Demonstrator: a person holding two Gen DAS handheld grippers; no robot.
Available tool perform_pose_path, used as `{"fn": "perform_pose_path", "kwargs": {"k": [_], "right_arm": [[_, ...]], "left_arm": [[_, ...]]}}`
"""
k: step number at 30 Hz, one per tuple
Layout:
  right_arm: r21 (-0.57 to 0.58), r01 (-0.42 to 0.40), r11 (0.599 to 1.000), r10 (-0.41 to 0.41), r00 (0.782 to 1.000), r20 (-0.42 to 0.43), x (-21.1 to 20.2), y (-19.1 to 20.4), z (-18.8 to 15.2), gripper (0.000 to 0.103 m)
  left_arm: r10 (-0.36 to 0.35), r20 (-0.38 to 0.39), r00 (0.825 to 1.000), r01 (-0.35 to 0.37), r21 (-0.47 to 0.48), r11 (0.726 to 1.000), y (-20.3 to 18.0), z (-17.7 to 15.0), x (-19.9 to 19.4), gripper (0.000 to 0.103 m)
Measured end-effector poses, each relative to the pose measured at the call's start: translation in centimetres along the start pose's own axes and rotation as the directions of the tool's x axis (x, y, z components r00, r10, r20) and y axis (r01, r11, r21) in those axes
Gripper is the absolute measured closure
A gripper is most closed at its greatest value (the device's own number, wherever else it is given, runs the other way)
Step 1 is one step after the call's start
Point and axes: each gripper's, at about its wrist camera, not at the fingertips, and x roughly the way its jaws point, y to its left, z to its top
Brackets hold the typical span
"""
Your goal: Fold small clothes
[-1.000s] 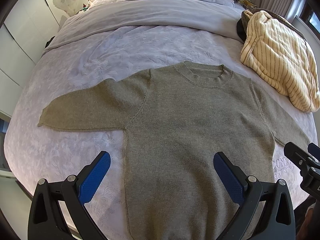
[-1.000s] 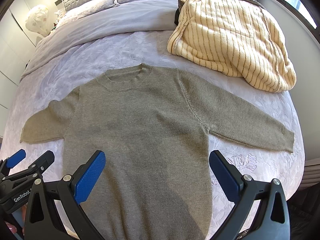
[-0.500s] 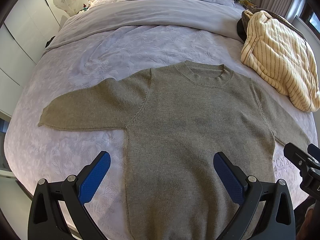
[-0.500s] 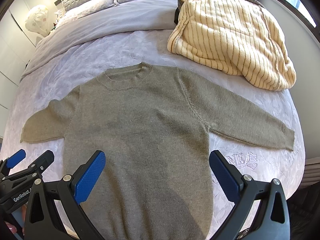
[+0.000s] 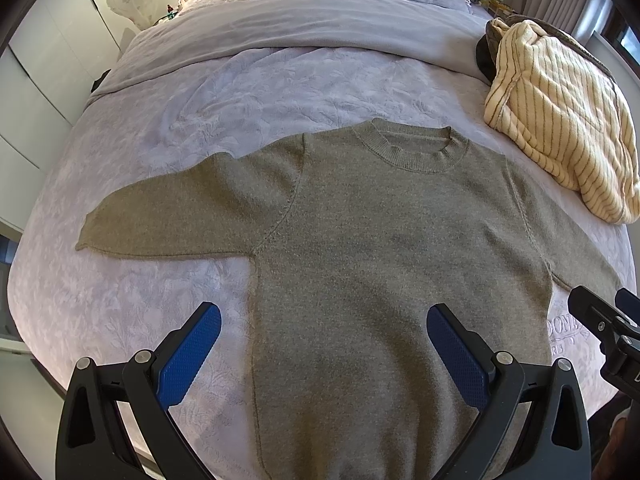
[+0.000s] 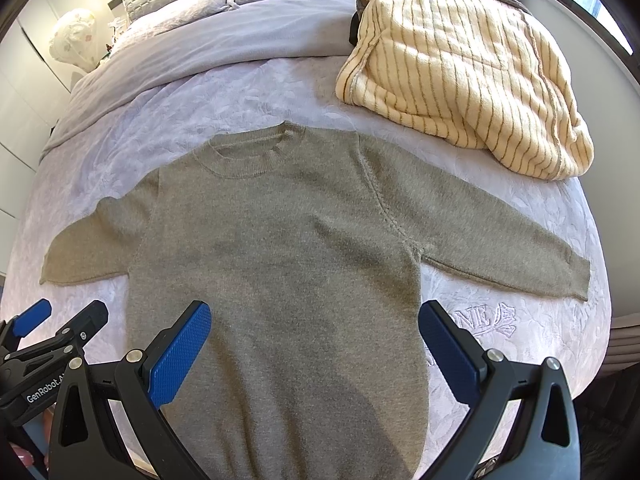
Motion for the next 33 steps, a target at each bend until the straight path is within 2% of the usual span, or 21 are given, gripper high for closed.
{"fn": "perform_pose_path", "kwargs": {"k": [27, 33], "right_arm": [[0.002, 0.001, 1.0, -0.001, 0.999, -0.037, 1.0, 0.7, 0.1, 0.0], [0.005, -0.009, 1.0, 0.009, 0.999, -0.048, 1.3, 1.0, 0.4, 0.0]], "left_arm": [[-0.005, -0.032, 0.999, 0.005, -0.004, 1.0, 0.4, 0.0, 1.1, 0.0], [-0.024, -0.045, 0.999, 0.024, -0.016, 1.0, 0.9, 0.0, 1.7, 0.0]]}}
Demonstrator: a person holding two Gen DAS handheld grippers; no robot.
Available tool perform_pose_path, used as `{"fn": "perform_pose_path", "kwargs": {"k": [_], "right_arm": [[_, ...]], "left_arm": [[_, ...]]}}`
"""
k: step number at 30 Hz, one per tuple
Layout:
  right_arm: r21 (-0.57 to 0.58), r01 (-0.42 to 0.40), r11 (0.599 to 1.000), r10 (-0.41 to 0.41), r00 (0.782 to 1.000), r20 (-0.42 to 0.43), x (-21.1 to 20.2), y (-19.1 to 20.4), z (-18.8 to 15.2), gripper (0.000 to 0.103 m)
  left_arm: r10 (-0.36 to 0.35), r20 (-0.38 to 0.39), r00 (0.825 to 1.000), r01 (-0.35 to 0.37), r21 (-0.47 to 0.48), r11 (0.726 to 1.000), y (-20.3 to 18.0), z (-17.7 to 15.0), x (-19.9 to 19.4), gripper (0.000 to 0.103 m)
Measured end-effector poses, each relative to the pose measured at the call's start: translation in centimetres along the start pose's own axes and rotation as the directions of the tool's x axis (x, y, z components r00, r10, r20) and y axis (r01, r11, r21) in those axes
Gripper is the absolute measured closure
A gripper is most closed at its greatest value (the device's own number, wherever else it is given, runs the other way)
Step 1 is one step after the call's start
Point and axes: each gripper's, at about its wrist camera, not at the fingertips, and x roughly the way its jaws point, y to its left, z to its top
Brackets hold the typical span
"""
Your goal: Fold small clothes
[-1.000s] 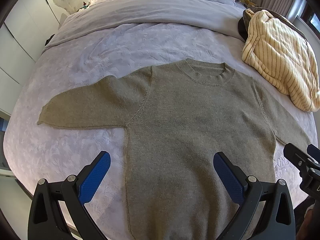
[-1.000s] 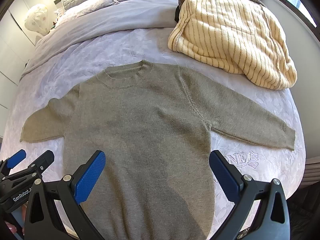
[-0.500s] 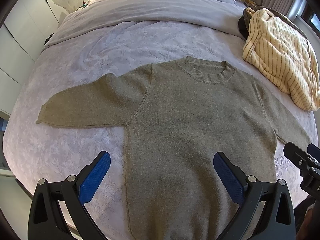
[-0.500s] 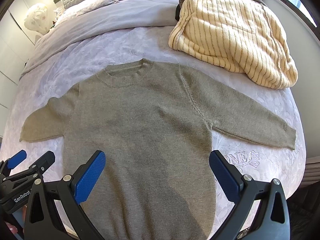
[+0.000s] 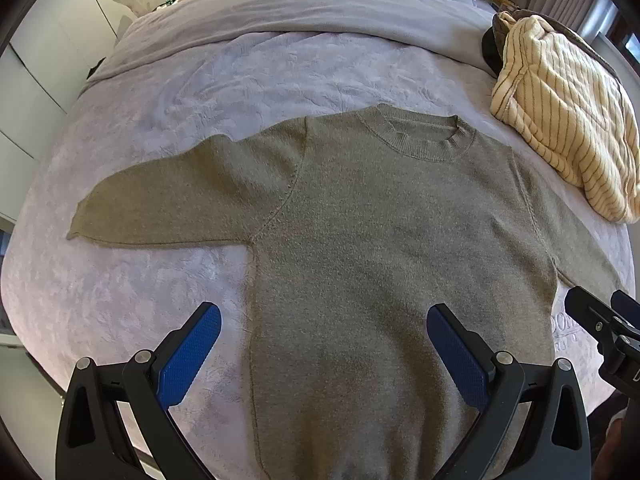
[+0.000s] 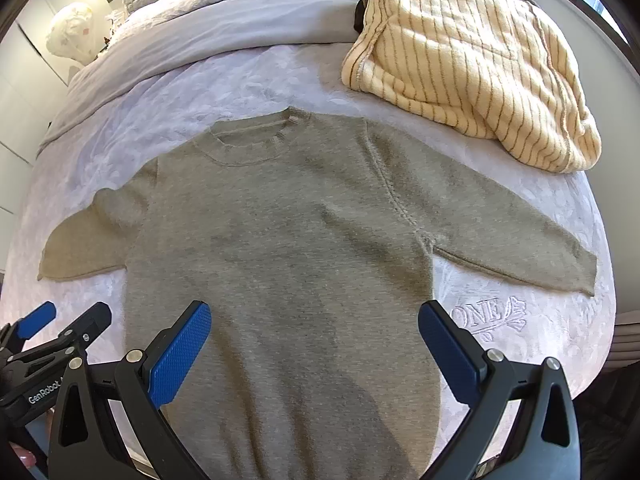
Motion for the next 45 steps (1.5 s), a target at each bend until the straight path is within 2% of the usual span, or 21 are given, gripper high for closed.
{"fn": "perform_pose_path", "kwargs": {"k": [9, 13, 18, 23, 25, 28, 31, 34, 35, 38, 39, 40, 41, 42, 43, 44, 45], "right_arm": [[-0.027, -0.018, 0.999, 0.017, 0.999, -0.046, 2.1, 2.4, -0.6, 0.0], [-0.046, -0.067, 0.997, 0.063, 0.995, -0.073, 3.9, 4.8, -1.7, 0.0], [-0.113, -0.158, 0.981, 0.149, 0.985, -0.085, 6.3, 9.0, -3.6, 0.0], [-0.201, -0.243, 0.949, 0.199, 0.955, -0.219, 10.0, 14.5, -5.3, 0.0], [-0.219, -0.276, 0.936, 0.222, 0.945, -0.242, 11.0, 16.2, -5.8, 0.0], [-0.247, -0.311, 0.918, 0.246, 0.933, -0.262, 12.4, 18.5, -6.7, 0.0], [-0.267, -0.327, 0.907, 0.254, 0.928, -0.274, 13.5, 20.2, -7.4, 0.0], [-0.282, -0.348, 0.894, 0.271, 0.921, -0.278, 13.9, 21.5, -8.0, 0.0], [-0.287, -0.351, 0.891, 0.273, 0.921, -0.279, 14.0, 21.9, -8.1, 0.0], [-0.303, -0.358, 0.883, 0.276, 0.919, -0.281, 13.9, 22.8, -8.3, 0.0], [-0.304, -0.36, 0.882, 0.278, 0.919, -0.281, 13.9, 22.9, -8.3, 0.0], [-0.303, -0.364, 0.881, 0.282, 0.917, -0.28, 13.9, 23.2, -8.2, 0.0], [-0.302, -0.366, 0.88, 0.286, 0.917, -0.28, 13.9, 23.2, -8.1, 0.0], [-0.301, -0.369, 0.88, 0.289, 0.916, -0.278, 14.0, 23.4, -8.0, 0.0], [-0.298, -0.373, 0.879, 0.295, 0.914, -0.277, 13.7, 23.1, -8.0, 0.0], [-0.295, -0.377, 0.878, 0.3, 0.913, -0.276, 13.6, 23.0, -7.8, 0.0], [-0.292, -0.381, 0.877, 0.305, 0.912, -0.273, 13.5, 22.9, -7.6, 0.0]], "left_arm": [[-0.058, -0.014, 0.998, 0.058, -0.055, 0.997, 3.1, -0.1, 2.3, 0.0], [-0.082, -0.022, 0.996, 0.08, -0.09, 0.993, 5.9, -0.5, 4.4, 0.0], [-0.109, 0.005, 0.994, 0.109, -0.15, 0.983, 10.7, -0.8, 6.7, 0.0], [-0.101, 0.066, 0.993, 0.115, -0.25, 0.961, 17.7, -0.7, 9.4, 0.0], [-0.085, 0.096, 0.992, 0.11, -0.306, 0.946, 21.0, -0.5, 10.4, 0.0], [-0.066, 0.147, 0.987, 0.121, -0.405, 0.906, 26.3, -0.3, 12.2, 0.0], [-0.049, 0.164, 0.985, 0.124, -0.485, 0.866, 30.9, 0.1, 15.0, 0.0], [-0.048, 0.183, 0.982, 0.139, -0.531, 0.836, 33.2, 0.6, 17.0, 0.0], [-0.06, 0.198, 0.978, 0.163, -0.556, 0.815, 34.0, 0.8, 17.6, 0.0], [-0.049, 0.281, 0.959, 0.212, -0.586, 0.782, 35.1, 1.1, 17.1, 0.001], [-0.042, 0.307, 0.951, 0.224, -0.587, 0.778, 35.4, 1.2, 16.7, 0.007], [-0.04, 0.332, 0.942, 0.239, -0.584, 0.776, 35.6, 1.3, 16.3, 0.021], [-0.049, 0.344, 0.938, 0.253, -0.579, 0.775, 35.8, 1.4, 16.1, 0.041], [-0.061, 0.353, 0.934, 0.268, -0.577, 0.771, 36.1, 1.5, 16.0, 0.051], [-0.082, 0.359, 0.93, 0.289, -0.575, 0.765, 36.4, 1.6, 16.1, 0.073], [-0.104, 0.361, 0.927, 0.308, -0.571, 0.761, 36.6, 1.8, 16.3, 0.087], [-0.127, 0.365, 0.922, 0.328, -0.563, 0.759, 36.8, 2.0, 16.4, 0.089]]}}
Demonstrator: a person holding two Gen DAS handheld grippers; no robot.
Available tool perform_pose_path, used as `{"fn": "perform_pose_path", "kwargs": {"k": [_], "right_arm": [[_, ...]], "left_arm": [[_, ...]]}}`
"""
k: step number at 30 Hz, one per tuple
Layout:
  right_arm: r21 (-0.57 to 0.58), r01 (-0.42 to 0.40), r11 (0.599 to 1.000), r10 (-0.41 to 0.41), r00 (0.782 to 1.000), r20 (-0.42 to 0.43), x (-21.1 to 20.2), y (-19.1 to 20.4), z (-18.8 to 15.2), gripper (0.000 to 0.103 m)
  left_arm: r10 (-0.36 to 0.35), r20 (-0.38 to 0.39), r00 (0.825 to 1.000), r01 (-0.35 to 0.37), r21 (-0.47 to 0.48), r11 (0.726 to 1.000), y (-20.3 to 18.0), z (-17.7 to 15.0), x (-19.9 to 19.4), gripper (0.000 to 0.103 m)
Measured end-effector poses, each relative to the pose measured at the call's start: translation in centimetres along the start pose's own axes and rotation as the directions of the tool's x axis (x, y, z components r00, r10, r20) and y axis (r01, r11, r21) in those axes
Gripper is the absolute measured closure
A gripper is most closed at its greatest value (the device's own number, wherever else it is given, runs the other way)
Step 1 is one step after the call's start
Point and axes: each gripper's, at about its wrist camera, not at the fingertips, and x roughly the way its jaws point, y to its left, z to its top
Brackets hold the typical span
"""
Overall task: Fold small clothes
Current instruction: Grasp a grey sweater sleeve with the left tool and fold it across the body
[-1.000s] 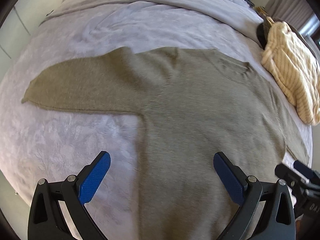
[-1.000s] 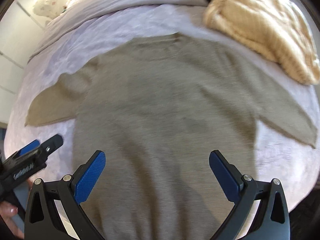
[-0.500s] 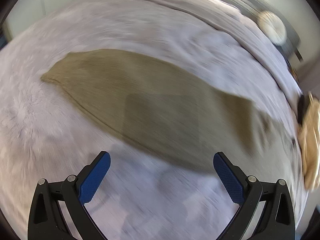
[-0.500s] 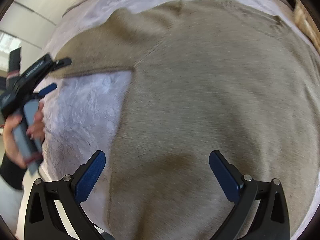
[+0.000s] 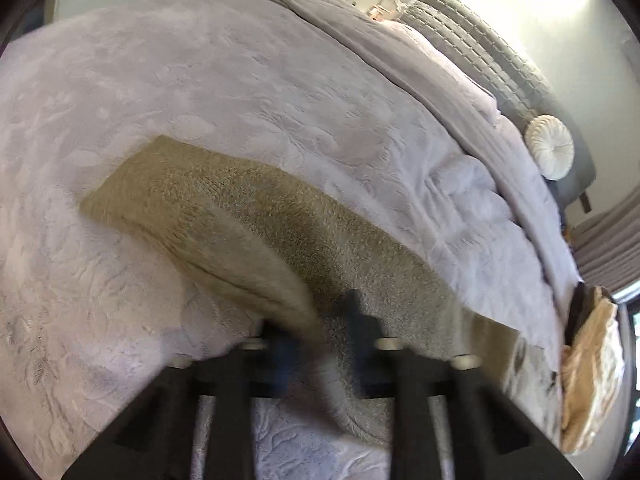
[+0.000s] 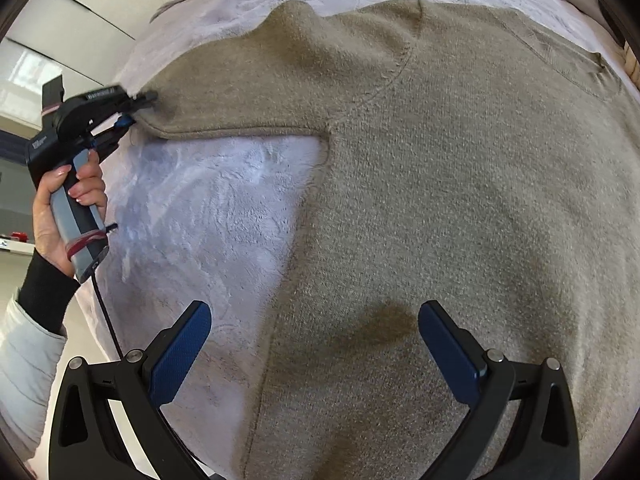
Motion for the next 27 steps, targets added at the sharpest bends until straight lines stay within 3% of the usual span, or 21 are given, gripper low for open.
{"fn": "perform_pose_path", "kwargs": {"k": [2, 4, 6, 9, 12, 15, 17, 21, 24, 27], "right_arm": [[0.007, -0.008, 1.0, 0.008, 1.0, 0.017, -0.5, -0.7, -0.1, 0.0], [0.019, -0.019, 1.0, 0.018, 0.999, 0.039, -0.9, -1.1, -0.1, 0.0], [0.034, -0.027, 0.999, 0.025, 0.998, 0.06, -1.5, -1.9, -0.1, 0.0], [0.069, -0.036, 0.997, 0.028, 0.994, 0.105, -2.8, -3.5, 0.0, 0.0], [0.11, -0.041, 0.993, 0.024, 0.987, 0.157, -4.7, -5.3, -0.2, 0.0], [0.155, -0.035, 0.987, 0.002, 0.978, 0.207, -6.5, -7.7, -0.5, 0.0], [0.197, -0.024, 0.98, -0.024, 0.971, 0.239, -7.8, -9.9, -0.7, 0.0], [0.315, 0.009, 0.949, -0.097, 0.959, 0.266, -9.8, -16.0, -1.9, 0.0], [0.389, 0.028, 0.921, -0.133, 0.96, 0.245, -10.6, -20.6, -3.2, 0.0], [0.459, 0.055, 0.887, -0.16, 0.968, 0.193, -10.4, -24.3, -4.4, 0.0]], "left_arm": [[-0.034, 0.01, 0.999, 0.034, 0.008, 0.999, 0.2, 0.0, -1.0, 0.089], [-0.085, 0.024, 0.996, 0.084, 0.045, 0.995, -1.1, -0.3, -2.0, 0.096], [-0.15, 0.024, 0.988, 0.147, 0.083, 0.986, -3.1, -0.4, -2.9, 0.096], [-0.258, 0.003, 0.966, 0.254, 0.179, 0.951, -7.6, -0.8, -4.0, 0.096], [-0.352, -0.047, 0.935, 0.35, 0.289, 0.891, -13.0, -2.6, -5.4, 0.096], [-0.431, -0.144, 0.891, 0.451, 0.387, 0.804, -19.6, -5.8, -5.6, 0.096], [-0.451, -0.203, 0.869, 0.493, 0.419, 0.762, -23.0, -8.1, -5.0, 0.096], [-0.419, -0.337, 0.843, 0.535, 0.465, 0.705, -29.7, -14.0, -1.4, 0.096], [-0.316, -0.406, 0.858, 0.499, 0.507, 0.703, -32.6, -19.1, 1.7, 0.096], [-0.187, -0.41, 0.892, 0.414, 0.581, 0.701, -33.8, -22.7, 3.6, 0.096]]}}
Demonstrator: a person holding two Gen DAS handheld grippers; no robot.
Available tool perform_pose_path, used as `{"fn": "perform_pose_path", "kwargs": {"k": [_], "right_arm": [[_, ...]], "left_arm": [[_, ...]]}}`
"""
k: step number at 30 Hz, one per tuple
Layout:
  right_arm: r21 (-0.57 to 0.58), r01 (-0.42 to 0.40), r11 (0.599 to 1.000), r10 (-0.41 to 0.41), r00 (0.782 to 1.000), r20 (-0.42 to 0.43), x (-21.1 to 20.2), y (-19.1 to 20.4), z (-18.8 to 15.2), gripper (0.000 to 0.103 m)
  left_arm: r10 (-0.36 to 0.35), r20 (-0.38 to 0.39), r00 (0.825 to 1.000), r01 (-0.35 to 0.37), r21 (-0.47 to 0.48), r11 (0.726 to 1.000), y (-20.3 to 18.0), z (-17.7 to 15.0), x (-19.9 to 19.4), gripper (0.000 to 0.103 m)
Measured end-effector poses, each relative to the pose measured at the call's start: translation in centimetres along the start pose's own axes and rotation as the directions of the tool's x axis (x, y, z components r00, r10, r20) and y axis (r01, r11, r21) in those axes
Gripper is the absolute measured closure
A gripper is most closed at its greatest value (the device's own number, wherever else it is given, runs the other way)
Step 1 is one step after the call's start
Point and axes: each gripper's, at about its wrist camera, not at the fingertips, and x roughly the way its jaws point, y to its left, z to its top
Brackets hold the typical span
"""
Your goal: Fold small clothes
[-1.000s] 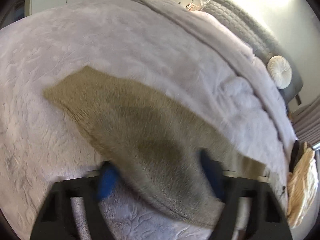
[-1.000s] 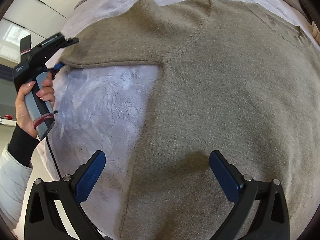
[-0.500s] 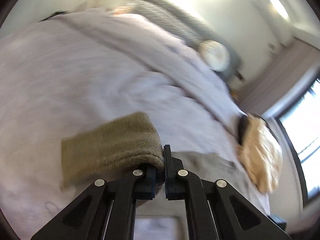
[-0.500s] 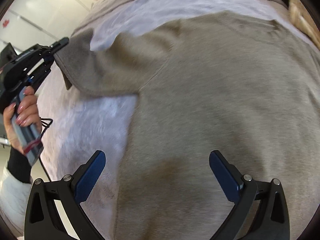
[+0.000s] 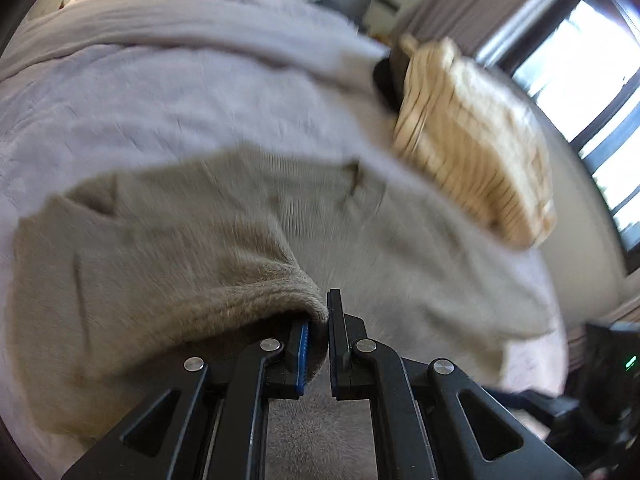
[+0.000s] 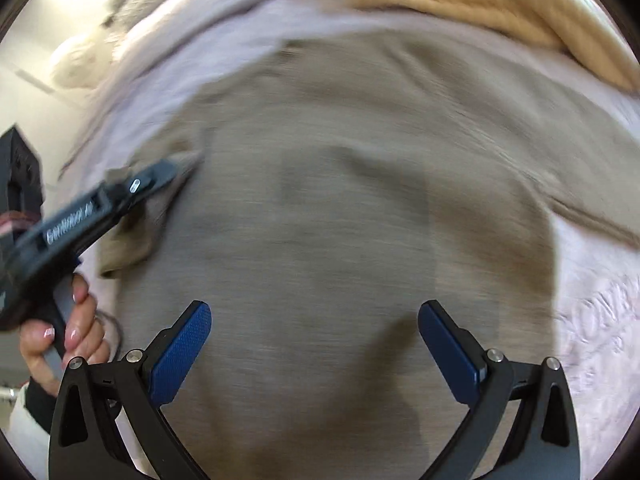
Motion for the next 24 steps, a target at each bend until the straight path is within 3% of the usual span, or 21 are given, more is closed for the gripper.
{"fn": "perform_pose_path", "kwargs": {"k": [1, 2, 4, 9, 11, 13, 15, 16, 21, 22, 24], "right_arm": [[0.026, 0.003, 1.0, -0.003, 1.0, -0.013, 0.3, -1.1, 0.1, 0.0], [0.041, 0.0, 0.999, 0.001, 1.0, -0.015, 0.2, -1.8, 0.2, 0.0], [0.055, -0.01, 0.998, 0.01, 1.0, -0.006, 0.2, -2.7, 0.1, 0.0], [-0.015, 0.005, 1.0, -0.005, 1.0, 0.007, 0.2, -1.4, 0.9, 0.0], [-0.121, 0.004, 0.993, -0.001, 1.0, 0.024, 0.0, 1.0, 1.7, 0.0], [-0.283, 0.038, 0.958, -0.021, 0.998, 0.064, 0.0, 5.0, 2.7, 0.0], [-0.414, 0.112, 0.903, -0.074, 0.992, 0.105, 0.8, 8.9, 3.4, 0.0], [-0.492, 0.166, 0.855, -0.112, 0.984, 0.138, 1.7, 11.5, 3.8, 0.0], [-0.669, 0.329, 0.666, -0.2, 0.943, 0.265, 6.1, 18.0, 4.3, 0.002], [-0.697, 0.377, 0.61, -0.228, 0.926, 0.301, 8.0, 19.3, 4.5, 0.008], [-0.725, 0.428, 0.539, -0.278, 0.903, 0.327, 9.6, 19.9, 4.3, 0.05]], "left_arm": [[0.037, -0.022, 0.999, -0.036, 0.018, 0.999, -0.3, -0.5, 0.6, 0.085], [0.064, -0.046, 0.997, -0.062, 0.037, 0.997, -0.7, -0.9, 1.1, 0.058], [0.099, -0.058, 0.993, -0.097, 0.037, 0.995, -0.7, -1.4, 1.2, 0.022], [0.212, -0.04, 0.976, -0.21, 0.048, 0.977, -0.5, -1.4, -1.0, 0.02], [0.249, -0.015, 0.968, -0.248, 0.032, 0.968, 1.0, -2.1, -3.0, 0.02], [0.314, 0.008, 0.949, -0.314, 0.011, 0.949, 2.5, -2.8, -4.2, 0.02], [0.379, 0.017, 0.925, -0.378, -0.024, 0.925, 4.5, -3.4, -5.8, 0.02], [0.425, 0.021, 0.905, -0.424, -0.055, 0.904, 5.9, -4.1, -6.9, 0.02], [0.531, -0.049, 0.846, -0.532, -0.152, 0.833, 10.8, -6.7, -8.3, 0.02], [0.547, -0.067, 0.835, -0.55, -0.162, 0.819, 11.8, -7.2, -8.1, 0.02], [0.562, -0.101, 0.821, -0.571, -0.169, 0.803, 13.1, -7.9, -7.1, 0.02]]}}
